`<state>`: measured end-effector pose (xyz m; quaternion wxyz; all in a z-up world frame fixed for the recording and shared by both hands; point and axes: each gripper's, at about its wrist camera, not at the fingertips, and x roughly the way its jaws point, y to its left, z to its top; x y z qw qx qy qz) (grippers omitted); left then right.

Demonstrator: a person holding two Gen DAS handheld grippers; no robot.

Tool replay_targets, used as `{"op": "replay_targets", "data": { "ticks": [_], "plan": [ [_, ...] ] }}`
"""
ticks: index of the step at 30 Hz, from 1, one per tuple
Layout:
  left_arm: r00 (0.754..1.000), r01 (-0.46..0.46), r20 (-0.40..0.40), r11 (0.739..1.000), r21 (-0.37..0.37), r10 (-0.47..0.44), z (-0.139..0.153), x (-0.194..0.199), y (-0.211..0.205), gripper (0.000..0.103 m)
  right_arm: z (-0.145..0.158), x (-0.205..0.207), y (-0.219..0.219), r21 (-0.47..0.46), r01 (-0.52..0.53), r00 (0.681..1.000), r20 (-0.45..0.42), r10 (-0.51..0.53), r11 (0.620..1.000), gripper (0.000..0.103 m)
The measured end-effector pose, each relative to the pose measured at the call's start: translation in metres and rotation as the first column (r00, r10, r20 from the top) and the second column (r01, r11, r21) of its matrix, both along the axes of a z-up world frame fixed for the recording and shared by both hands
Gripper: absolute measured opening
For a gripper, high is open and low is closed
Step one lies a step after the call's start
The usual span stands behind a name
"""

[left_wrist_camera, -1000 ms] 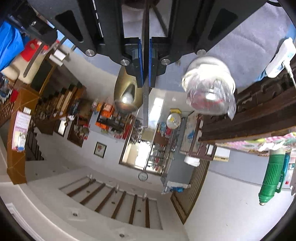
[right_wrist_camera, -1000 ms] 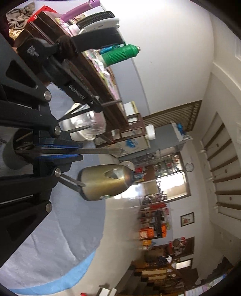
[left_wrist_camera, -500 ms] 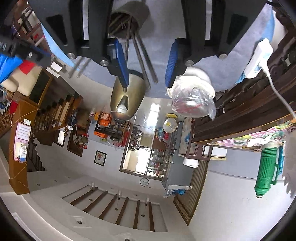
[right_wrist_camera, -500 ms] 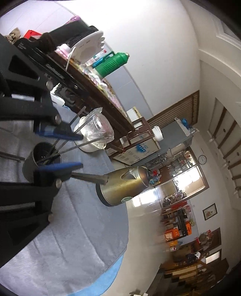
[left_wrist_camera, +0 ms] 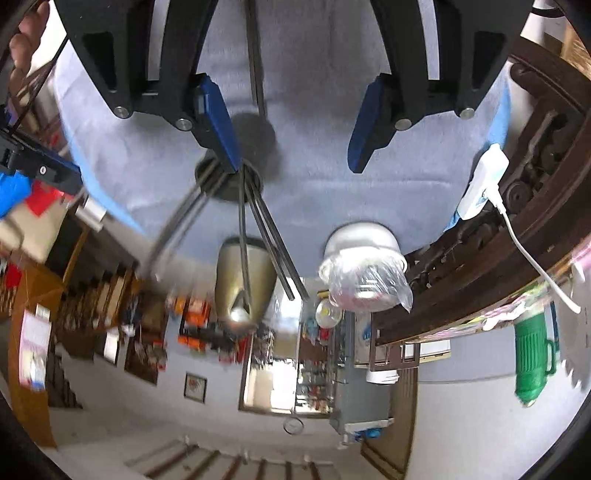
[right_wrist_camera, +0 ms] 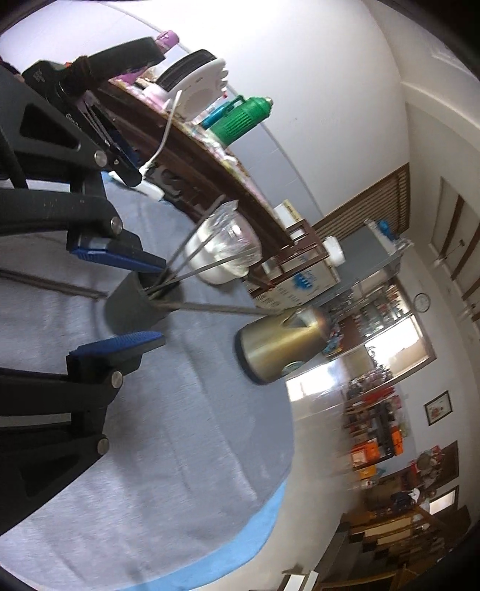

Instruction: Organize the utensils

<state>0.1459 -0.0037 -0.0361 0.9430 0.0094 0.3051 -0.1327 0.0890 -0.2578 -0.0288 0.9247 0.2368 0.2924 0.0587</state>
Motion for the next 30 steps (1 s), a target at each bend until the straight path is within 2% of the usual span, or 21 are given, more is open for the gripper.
{"op": "replay_targets", "data": {
  "ticks": [4, 10, 30],
  "plan": [
    [1.000, 0.017, 0.006, 0.998, 0.065, -0.017, 0.000, -0.012, -0.011, 0.062, -0.013, -0.012, -0.004, -0.004, -0.008, 0.999, -0.035, 0.008, 1.000, 0.037],
    [1.000, 0.019, 0.004, 0.996, 0.085, -0.019, 0.005, -0.020, -0.018, 0.062, -0.032, -0.025, -0.006, 0.011, -0.020, 0.997, -0.081, 0.021, 1.000, 0.037],
    [0.997, -0.012, -0.076, 0.993, 0.119, 0.022, -0.012, -0.023, -0.018, 0.062, -0.045, -0.030, 0.007, 0.063, -0.059, 0.992, -0.112, 0.066, 0.996, 0.037]
  ]
}}
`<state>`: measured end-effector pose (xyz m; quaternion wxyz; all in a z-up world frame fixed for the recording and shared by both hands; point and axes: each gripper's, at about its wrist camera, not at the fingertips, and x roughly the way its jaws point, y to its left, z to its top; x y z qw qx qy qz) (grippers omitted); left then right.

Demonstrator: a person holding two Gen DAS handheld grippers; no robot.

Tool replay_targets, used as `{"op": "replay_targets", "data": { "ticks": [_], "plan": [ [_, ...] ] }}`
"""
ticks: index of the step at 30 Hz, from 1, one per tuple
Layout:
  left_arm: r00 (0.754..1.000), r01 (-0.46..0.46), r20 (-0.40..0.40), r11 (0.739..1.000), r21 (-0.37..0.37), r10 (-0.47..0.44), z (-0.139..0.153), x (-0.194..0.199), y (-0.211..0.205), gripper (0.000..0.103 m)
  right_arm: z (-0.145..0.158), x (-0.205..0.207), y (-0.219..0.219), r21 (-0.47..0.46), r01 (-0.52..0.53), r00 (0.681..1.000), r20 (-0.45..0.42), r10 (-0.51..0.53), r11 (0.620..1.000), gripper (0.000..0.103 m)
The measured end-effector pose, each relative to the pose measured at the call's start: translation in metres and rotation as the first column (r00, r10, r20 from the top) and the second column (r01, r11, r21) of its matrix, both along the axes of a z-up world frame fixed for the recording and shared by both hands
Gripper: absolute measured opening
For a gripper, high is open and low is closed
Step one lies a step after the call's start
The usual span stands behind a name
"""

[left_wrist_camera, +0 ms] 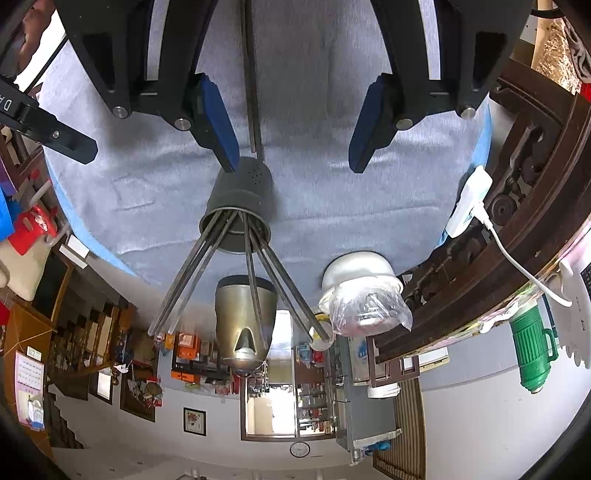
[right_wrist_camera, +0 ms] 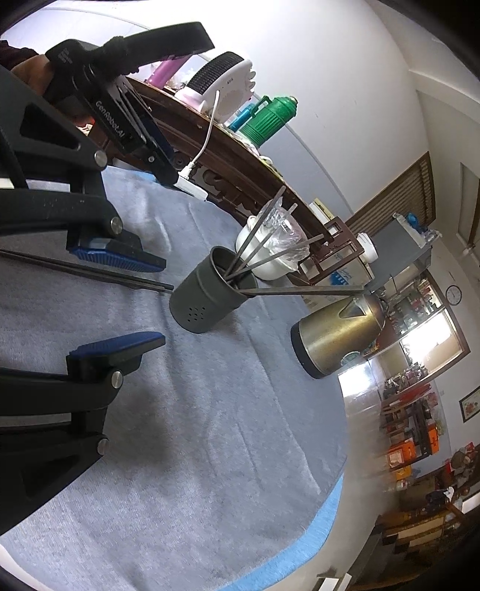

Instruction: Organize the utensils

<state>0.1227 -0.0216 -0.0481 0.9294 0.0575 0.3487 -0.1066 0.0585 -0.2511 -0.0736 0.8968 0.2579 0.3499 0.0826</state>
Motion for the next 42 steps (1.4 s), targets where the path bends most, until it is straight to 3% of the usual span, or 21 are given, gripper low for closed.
{"op": "replay_targets", "data": {
  "ticks": [18, 25, 42],
  "plan": [
    [0.989, -0.035, -0.145, 0.999, 0.011, 0.036, -0.043, 0.005, 0.021, 0.062, -0.023, 0.004, 0.010, 0.002, -0.020, 0.999, -0.037, 0.020, 1.000, 0.037],
    [0.974, -0.035, -0.223, 0.999, -0.016, 0.031, -0.064, 0.003, 0.029, 0.062, -0.033, 0.006, 0.016, 0.006, -0.038, 0.997, -0.062, 0.039, 0.999, 0.037],
    [0.937, 0.027, -0.349, 0.999, 0.017, -0.020, -0.111, 0.000, 0.015, 0.062, -0.057, 0.006, 0.023, 0.015, -0.053, 0.993, -0.108, 0.054, 0.999, 0.037]
  ]
}}
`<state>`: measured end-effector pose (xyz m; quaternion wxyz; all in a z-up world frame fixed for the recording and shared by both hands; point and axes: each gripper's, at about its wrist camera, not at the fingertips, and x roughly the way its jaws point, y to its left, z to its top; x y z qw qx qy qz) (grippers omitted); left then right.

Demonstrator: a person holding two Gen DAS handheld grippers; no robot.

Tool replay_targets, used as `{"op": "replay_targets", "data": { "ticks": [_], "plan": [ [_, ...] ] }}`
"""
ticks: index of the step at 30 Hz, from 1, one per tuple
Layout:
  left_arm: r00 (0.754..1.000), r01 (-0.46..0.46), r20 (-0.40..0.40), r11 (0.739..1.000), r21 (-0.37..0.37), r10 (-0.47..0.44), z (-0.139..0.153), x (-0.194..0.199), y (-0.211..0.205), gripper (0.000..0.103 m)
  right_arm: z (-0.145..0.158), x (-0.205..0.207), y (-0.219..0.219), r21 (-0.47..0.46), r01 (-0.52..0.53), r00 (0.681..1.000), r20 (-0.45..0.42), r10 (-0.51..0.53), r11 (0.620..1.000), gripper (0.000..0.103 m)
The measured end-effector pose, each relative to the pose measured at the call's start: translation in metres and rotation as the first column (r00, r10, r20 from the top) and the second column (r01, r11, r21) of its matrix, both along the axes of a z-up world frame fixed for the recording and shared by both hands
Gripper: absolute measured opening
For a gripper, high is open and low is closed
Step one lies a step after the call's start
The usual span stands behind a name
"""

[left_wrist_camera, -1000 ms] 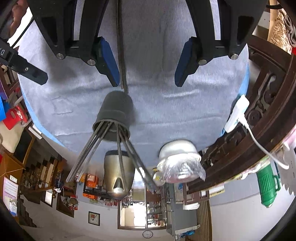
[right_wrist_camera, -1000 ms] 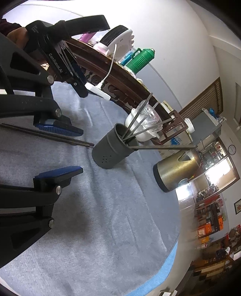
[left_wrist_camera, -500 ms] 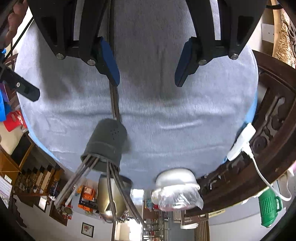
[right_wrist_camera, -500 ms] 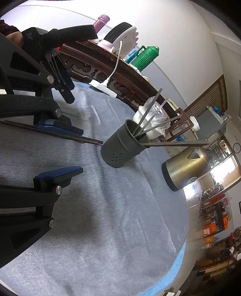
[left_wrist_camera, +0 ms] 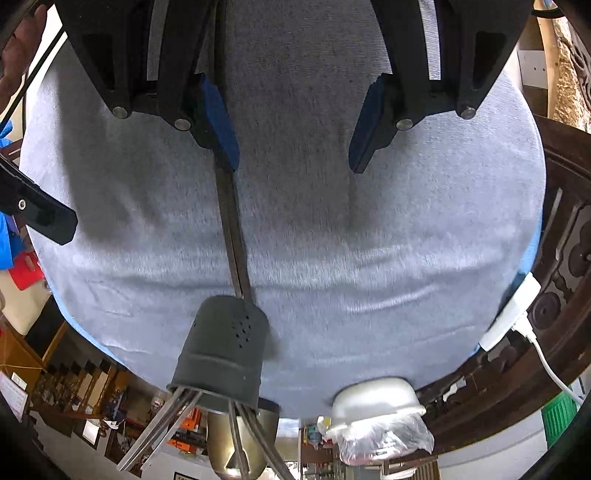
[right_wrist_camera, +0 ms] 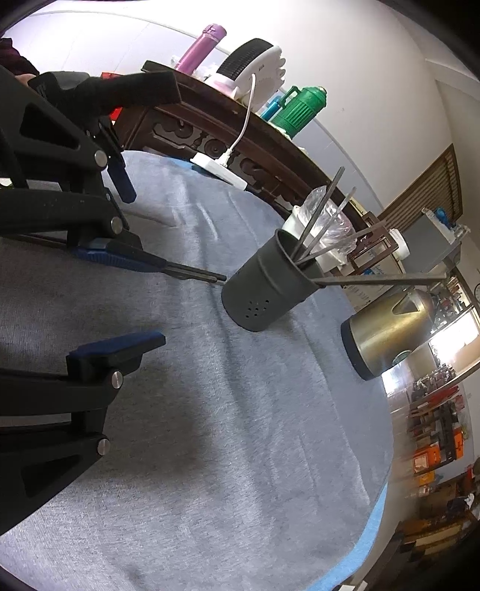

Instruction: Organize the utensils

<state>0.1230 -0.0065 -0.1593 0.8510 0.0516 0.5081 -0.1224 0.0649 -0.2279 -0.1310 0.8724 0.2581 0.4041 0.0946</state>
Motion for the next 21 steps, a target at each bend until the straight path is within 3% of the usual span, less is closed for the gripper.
{"op": "replay_targets", "data": {
  "ticks": [18, 21],
  "plan": [
    [0.999, 0.026, -0.024, 1.000, 0.004, -0.025, -0.007, 0.011, -0.014, 0.064, -0.011, 0.005, -0.008, 0.024, 0.017, 0.999, -0.029, -0.016, 1.000, 0.037],
    [1.000, 0.012, -0.023, 1.000, 0.003, -0.012, -0.008, 0.013, -0.012, 0.069, -0.015, 0.004, -0.011, 0.024, 0.020, 1.000, -0.020, -0.019, 1.000, 0.037]
  ]
}}
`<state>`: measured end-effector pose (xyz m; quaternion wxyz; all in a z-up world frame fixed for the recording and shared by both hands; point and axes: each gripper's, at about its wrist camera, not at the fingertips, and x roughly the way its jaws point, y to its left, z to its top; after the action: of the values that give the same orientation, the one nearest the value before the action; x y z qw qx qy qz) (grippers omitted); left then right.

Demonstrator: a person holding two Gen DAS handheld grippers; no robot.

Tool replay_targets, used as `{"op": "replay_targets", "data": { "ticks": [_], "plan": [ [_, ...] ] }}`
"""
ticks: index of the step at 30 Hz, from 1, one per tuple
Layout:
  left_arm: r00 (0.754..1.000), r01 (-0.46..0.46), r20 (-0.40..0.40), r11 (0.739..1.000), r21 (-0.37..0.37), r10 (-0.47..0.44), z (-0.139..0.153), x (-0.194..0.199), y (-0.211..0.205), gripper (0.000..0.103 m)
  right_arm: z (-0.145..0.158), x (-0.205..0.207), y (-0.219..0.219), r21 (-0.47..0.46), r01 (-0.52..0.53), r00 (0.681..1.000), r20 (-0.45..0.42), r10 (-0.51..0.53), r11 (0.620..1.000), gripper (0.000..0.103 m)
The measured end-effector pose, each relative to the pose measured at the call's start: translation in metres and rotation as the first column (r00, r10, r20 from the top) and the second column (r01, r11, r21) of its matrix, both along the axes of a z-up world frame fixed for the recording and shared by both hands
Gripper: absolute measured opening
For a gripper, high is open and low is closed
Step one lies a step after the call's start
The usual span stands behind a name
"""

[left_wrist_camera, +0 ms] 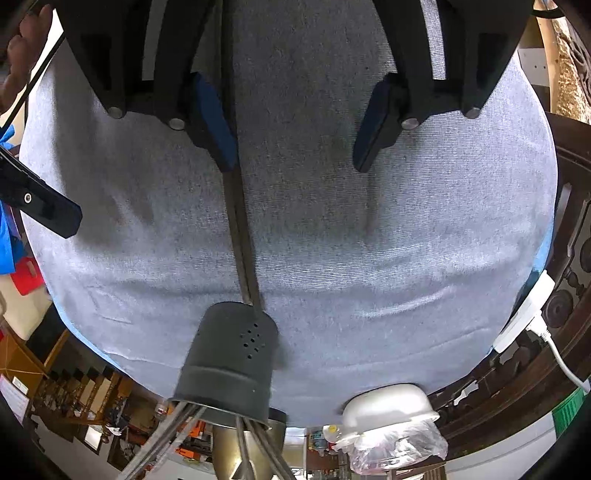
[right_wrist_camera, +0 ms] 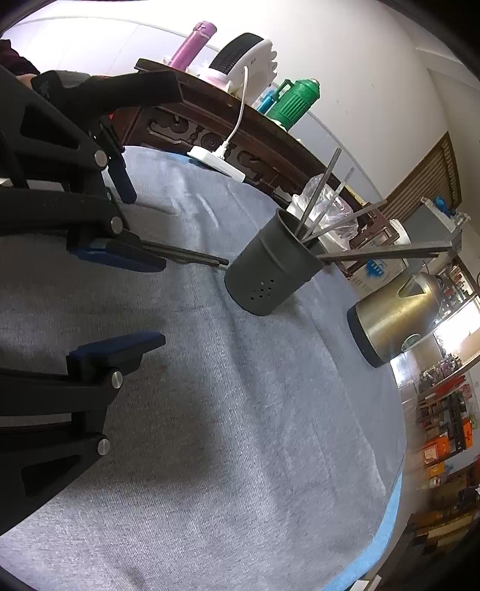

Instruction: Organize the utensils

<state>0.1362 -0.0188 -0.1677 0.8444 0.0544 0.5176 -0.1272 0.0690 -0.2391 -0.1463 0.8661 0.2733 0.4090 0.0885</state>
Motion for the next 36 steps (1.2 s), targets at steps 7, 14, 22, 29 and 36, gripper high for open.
{"op": "replay_targets", "data": {
  "ticks": [7, 14, 22, 29, 36],
  "plan": [
    [1.000, -0.002, 0.004, 1.000, -0.004, 0.002, 0.000, 0.002, 0.000, 0.071, -0.013, -0.007, -0.015, 0.026, 0.016, 0.993, 0.115, -0.019, 1.000, 0.037],
    [1.000, -0.013, 0.028, 1.000, 0.028, 0.012, -0.004, 0.009, -0.009, 0.074, -0.016, -0.008, -0.018, 0.049, 0.019, 0.989, 0.148, -0.027, 0.999, 0.037],
    [0.998, -0.065, 0.017, 0.996, 0.052, 0.064, -0.007, 0.019, 0.003, 0.075, -0.016, -0.002, -0.003, 0.001, -0.025, 0.997, 0.072, 0.025, 1.000, 0.037],
    [0.996, -0.086, 0.016, 0.996, 0.026, 0.086, -0.003, 0.015, 0.018, 0.062, -0.019, -0.001, 0.008, 0.006, -0.049, 0.998, 0.042, 0.048, 0.999, 0.037],
    [0.999, -0.049, -0.022, 0.996, -0.068, 0.048, -0.002, 0.011, 0.020, 0.024, -0.018, -0.001, 0.015, 0.006, -0.054, 0.998, 0.021, 0.054, 0.999, 0.037]
  ]
}}
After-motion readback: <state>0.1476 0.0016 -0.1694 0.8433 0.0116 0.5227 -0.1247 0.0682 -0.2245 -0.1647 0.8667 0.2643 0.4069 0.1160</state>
